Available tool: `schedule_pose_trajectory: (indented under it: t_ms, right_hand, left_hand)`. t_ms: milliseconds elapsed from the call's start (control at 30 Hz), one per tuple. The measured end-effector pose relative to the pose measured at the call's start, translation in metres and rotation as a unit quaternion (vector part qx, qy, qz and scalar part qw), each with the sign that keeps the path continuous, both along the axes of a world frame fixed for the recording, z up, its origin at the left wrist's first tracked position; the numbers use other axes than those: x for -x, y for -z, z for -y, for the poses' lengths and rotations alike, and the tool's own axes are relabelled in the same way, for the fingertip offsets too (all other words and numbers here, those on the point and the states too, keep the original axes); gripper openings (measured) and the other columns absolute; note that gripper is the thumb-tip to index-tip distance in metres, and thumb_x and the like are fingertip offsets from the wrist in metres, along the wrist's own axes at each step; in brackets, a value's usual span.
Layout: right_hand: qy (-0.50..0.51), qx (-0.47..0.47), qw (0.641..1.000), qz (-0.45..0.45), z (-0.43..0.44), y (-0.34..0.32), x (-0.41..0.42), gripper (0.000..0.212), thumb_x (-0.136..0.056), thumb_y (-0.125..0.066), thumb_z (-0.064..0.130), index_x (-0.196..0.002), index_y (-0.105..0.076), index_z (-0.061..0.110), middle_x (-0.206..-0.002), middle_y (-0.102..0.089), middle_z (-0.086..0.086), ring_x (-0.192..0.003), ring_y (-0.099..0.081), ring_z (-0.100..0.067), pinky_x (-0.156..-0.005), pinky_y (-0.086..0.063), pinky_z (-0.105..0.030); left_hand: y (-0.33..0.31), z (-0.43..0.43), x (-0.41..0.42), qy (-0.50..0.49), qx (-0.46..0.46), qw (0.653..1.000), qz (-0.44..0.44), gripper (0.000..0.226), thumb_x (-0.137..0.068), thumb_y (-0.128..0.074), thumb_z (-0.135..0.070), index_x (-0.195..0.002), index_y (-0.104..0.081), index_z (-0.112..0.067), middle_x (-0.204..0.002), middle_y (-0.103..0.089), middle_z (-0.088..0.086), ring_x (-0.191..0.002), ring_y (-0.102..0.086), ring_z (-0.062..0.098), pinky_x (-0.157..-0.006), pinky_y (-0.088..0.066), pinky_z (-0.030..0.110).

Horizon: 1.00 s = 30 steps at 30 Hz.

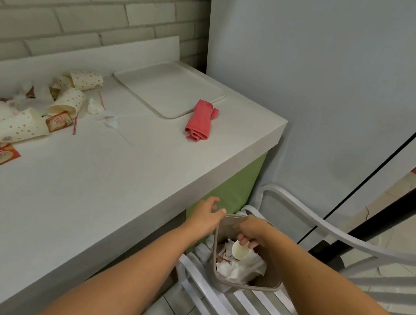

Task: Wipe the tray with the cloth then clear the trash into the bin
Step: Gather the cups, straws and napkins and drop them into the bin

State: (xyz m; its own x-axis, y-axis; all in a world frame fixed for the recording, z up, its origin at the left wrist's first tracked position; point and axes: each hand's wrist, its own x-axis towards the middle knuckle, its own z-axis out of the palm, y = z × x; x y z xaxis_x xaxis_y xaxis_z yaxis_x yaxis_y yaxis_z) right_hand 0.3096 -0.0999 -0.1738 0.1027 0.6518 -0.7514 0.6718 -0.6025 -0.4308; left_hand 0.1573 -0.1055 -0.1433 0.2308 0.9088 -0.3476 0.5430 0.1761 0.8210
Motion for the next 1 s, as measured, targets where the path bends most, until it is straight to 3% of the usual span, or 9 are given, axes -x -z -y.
schedule_pose_trajectory:
  t_ms: [100, 167, 267, 333, 533, 700, 867, 933, 1000]
  right_hand:
    - [-0.055, 0.009, 0.998, 0.014, -0.011, -0.027, 0.017, 0.028, -0.098, -0.039, 0.013, -0.107, -0.058, -0.004, -0.079, -0.065, -0.011, -0.050, -0.060, -0.013, -0.042, -0.049, -0.021]
    - [-0.104, 0.009, 0.994, 0.031, -0.019, -0.049, 0.030, 0.031, -0.098, -0.041, 0.015, -0.116, -0.055, -0.007, -0.067, -0.064, -0.009, -0.039, -0.058, -0.011, -0.039, -0.047, -0.019]
    - [-0.185, 0.004, 0.979, 0.089, -0.030, -0.087, 0.057, 0.024, -0.096, -0.045, 0.016, -0.098, -0.059, -0.004, -0.049, -0.064, -0.006, -0.031, -0.053, -0.011, -0.039, -0.044, -0.019]
    - [-0.229, -0.011, 0.967, 0.115, -0.034, -0.114, 0.078, 0.022, -0.096, -0.044, 0.018, -0.083, -0.057, 0.004, -0.043, -0.062, -0.005, -0.033, -0.051, -0.012, -0.040, -0.041, -0.020]
    - [-0.282, -0.111, 0.950, 0.075, -0.037, -0.170, 0.152, 0.025, -0.095, -0.043, 0.013, -0.112, -0.055, 0.000, -0.070, -0.061, -0.012, -0.050, -0.050, -0.018, -0.049, -0.041, -0.022]
    - [-0.330, -0.195, 0.922, 0.052, -0.041, -0.172, 0.221, 0.026, -0.092, -0.047, 0.018, -0.110, -0.062, 0.007, -0.085, -0.063, -0.005, -0.068, -0.058, -0.017, -0.055, -0.048, -0.021]
    - [-0.383, -0.223, 0.895, 0.048, -0.044, -0.166, 0.294, 0.026, -0.091, -0.047, 0.017, -0.109, -0.065, 0.010, -0.093, -0.057, -0.001, -0.076, -0.053, -0.018, -0.057, -0.044, -0.019]
    - [-0.402, -0.246, 0.881, 0.051, -0.045, -0.164, 0.323, 0.024, -0.092, -0.049, 0.018, -0.110, -0.065, 0.012, -0.104, -0.059, -0.001, -0.084, -0.055, -0.019, -0.065, -0.044, -0.021]
    - [-0.424, -0.273, 0.861, 0.060, -0.046, -0.161, 0.350, 0.025, -0.094, -0.051, 0.021, -0.115, -0.063, 0.014, -0.121, -0.056, -0.002, -0.107, -0.054, -0.020, -0.080, -0.040, -0.022]
  left_hand:
    - [-0.014, 0.001, 0.011, -0.029, -0.050, 0.997, 0.043, 0.026, -0.095, -0.047, -0.015, -0.120, -0.053, -0.010, -0.105, -0.058, 0.006, -0.082, -0.064, 0.017, -0.088, -0.053, 0.038]
    - [-0.027, 0.002, 0.020, -0.039, -0.089, 0.994, 0.057, 0.019, -0.095, -0.045, -0.010, -0.111, -0.057, -0.008, -0.088, -0.057, 0.002, -0.061, -0.059, 0.006, -0.067, -0.053, 0.027]
    - [-0.051, 0.004, 0.044, -0.068, -0.152, 0.983, 0.075, 0.017, -0.094, -0.045, -0.007, -0.102, -0.061, -0.009, -0.074, -0.057, -0.005, -0.049, -0.054, 0.001, -0.054, -0.047, 0.017]
    - [-0.066, 0.005, 0.065, -0.090, -0.172, 0.978, 0.078, 0.019, -0.095, -0.045, -0.008, -0.100, -0.062, -0.010, -0.074, -0.058, -0.006, -0.053, -0.053, 0.007, -0.056, -0.047, 0.019]
    - [-0.092, 0.002, 0.148, -0.162, -0.222, 0.961, 0.025, 0.020, -0.095, -0.046, -0.012, -0.104, -0.064, -0.011, -0.083, -0.060, -0.005, -0.067, -0.052, 0.005, -0.061, -0.041, 0.013]
    - [-0.101, 0.003, 0.236, -0.221, -0.255, 0.940, -0.058, 0.020, -0.094, -0.048, -0.010, -0.105, -0.064, -0.006, -0.103, -0.060, 0.004, -0.086, -0.050, 0.010, -0.079, -0.038, 0.017]
    - [-0.100, 0.008, 0.326, -0.269, -0.231, 0.924, -0.145, 0.020, -0.093, -0.049, -0.009, -0.104, -0.065, -0.006, -0.112, -0.057, 0.011, -0.094, -0.053, 0.017, -0.082, -0.038, 0.020]
    - [-0.097, 0.013, 0.361, -0.289, -0.225, 0.914, -0.177, 0.019, -0.093, -0.050, -0.009, -0.102, -0.066, -0.005, -0.115, -0.056, 0.011, -0.101, -0.055, 0.021, -0.083, -0.038, 0.022]
    - [-0.094, 0.018, 0.395, -0.309, -0.216, 0.899, -0.224, 0.020, -0.092, -0.051, -0.008, -0.101, -0.068, -0.006, -0.117, -0.055, 0.012, -0.105, -0.055, 0.025, -0.087, -0.040, 0.025]
